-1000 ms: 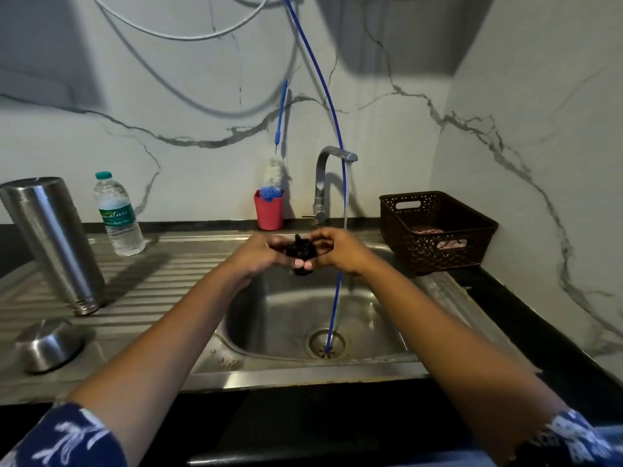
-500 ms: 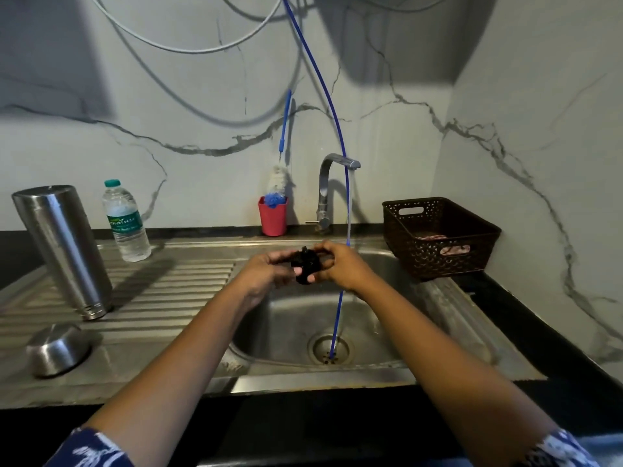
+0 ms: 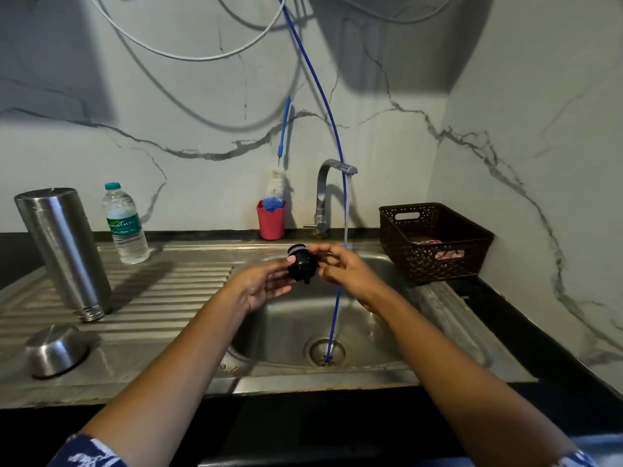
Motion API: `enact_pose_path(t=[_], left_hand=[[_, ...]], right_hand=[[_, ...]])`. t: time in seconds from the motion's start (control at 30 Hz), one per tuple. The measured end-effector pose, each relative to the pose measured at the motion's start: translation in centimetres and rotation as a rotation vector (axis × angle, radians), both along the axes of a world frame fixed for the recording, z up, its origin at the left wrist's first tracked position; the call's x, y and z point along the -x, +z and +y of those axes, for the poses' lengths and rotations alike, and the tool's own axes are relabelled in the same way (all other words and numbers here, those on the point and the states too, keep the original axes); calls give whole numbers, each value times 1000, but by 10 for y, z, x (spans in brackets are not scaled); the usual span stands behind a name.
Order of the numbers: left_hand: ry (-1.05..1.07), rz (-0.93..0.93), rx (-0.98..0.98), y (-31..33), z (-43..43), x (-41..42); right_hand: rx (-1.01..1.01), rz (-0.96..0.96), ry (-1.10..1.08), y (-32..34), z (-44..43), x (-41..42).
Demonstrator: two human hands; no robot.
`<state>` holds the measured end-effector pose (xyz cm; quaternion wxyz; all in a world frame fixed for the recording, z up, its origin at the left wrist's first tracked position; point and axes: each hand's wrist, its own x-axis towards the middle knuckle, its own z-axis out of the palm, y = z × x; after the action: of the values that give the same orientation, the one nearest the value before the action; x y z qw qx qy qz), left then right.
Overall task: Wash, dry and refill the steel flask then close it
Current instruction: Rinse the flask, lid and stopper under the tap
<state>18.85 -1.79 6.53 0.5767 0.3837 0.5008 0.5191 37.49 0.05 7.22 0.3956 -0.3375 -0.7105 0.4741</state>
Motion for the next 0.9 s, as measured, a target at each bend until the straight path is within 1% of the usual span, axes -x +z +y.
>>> enact_pose_path(t=[0.07, 0.1, 0.13, 0.2, 0.23, 0.27, 0.33, 0.37, 0.4, 0.43, 0.5, 0.53, 0.6, 0.63, 0.7, 0.73, 0.8, 0.9], left_hand=[[27, 119, -112, 2, -1, -3], [38, 168, -161, 3, -2, -5], [40, 204, -188, 4, -1, -7], [22, 263, -230, 9, -3, -8], [15, 285, -277, 14, -3, -8], [22, 296, -346, 22, -4, -8], [45, 278, -496, 39, -5, -4], [35, 267, -542, 45, -5, -1], [10, 278, -555, 48, -5, 1], [-22, 322, -535, 47, -4, 2], [-85, 418, -463, 32, -1, 6], [-77, 395, -441, 24, -1, 8], [3, 308, -458, 15, 0, 9], [23, 297, -473, 15, 1, 8], [6, 313, -453, 10, -1, 8], [4, 309, -443, 5, -1, 9], [32, 271, -444, 1, 0, 12], [49, 260, -427, -2, -5, 17]], right_hand=[[147, 26, -50, 4, 3, 2], [199, -11, -63, 6, 5, 5], [213, -95, -66, 8, 7, 7], [144, -280, -75, 18, 9, 11], [90, -321, -94, 27, 11, 11], [28, -315, -113, 37, 12, 11], [-85, -207, -131, 56, 14, 8], [-131, -143, -131, 61, 15, 6], [-166, -118, -138, 60, 15, 6], [-178, -140, -142, 55, 14, 8], [-141, -258, -130, 38, 15, 14], [-119, -265, -124, 31, 17, 15], [-119, -151, -116, 26, 19, 15], [-133, -131, -114, 26, 19, 16], [-154, -248, -107, 24, 18, 20], [-151, -266, -119, 20, 17, 22], [-158, -193, -154, 17, 14, 28], [-160, -199, -162, 18, 14, 32]])
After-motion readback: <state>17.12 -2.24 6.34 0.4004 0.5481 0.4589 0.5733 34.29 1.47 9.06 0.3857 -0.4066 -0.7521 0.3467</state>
